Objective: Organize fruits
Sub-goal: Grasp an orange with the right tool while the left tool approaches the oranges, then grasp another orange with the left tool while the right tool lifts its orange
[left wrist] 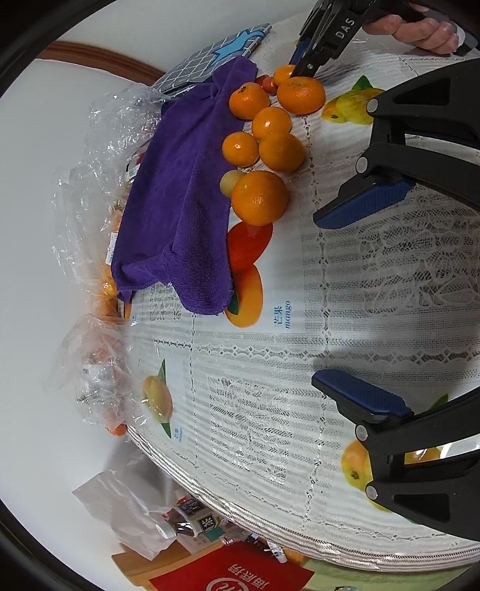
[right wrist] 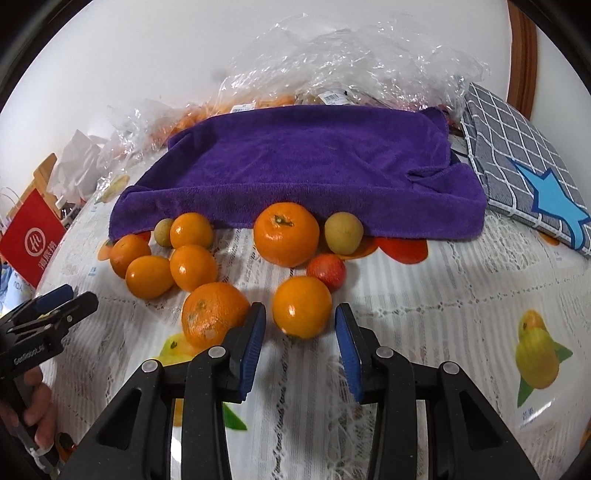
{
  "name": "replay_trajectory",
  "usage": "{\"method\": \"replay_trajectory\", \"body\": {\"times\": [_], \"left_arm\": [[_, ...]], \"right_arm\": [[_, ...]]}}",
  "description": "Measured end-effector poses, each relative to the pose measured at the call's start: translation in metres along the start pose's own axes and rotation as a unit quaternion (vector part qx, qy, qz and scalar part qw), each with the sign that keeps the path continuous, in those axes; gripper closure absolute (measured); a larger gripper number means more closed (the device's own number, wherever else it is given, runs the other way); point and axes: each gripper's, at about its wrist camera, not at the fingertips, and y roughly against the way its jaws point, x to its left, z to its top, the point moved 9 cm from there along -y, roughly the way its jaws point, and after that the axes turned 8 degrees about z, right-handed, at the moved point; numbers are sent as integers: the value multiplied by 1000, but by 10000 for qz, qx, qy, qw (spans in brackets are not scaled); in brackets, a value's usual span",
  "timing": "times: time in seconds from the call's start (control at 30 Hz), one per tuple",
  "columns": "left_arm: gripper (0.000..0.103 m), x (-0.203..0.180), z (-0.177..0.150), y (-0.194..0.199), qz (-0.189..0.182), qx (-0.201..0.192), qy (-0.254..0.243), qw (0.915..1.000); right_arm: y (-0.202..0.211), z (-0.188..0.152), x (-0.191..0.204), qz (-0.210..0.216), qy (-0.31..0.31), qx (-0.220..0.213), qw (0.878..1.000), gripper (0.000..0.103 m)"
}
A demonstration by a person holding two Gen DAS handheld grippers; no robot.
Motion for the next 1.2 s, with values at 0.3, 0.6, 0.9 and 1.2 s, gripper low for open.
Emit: {"method": "replay_trajectory", "body": {"times": [0.3, 0.6, 0.9, 1.2], "left_arm": [[32, -18, 5, 2, -500, -93, -131, 9986], [32, -44, 31, -4, -846, -157, 57, 9963], [34, -55, 24, -18, -671, -43, -573, 9961], [36, -73, 33, -27, -600, -41, -764, 9953]], "right_arm": [[11, -6, -9, -111, 74, -61, 9999, 71], [29, -22, -42, -509, 187, -74, 9985, 71], [30, -22, -55, -485, 57, -103, 9988, 71], [27, -20, -57, -429, -27, -76, 9990, 71]]}}
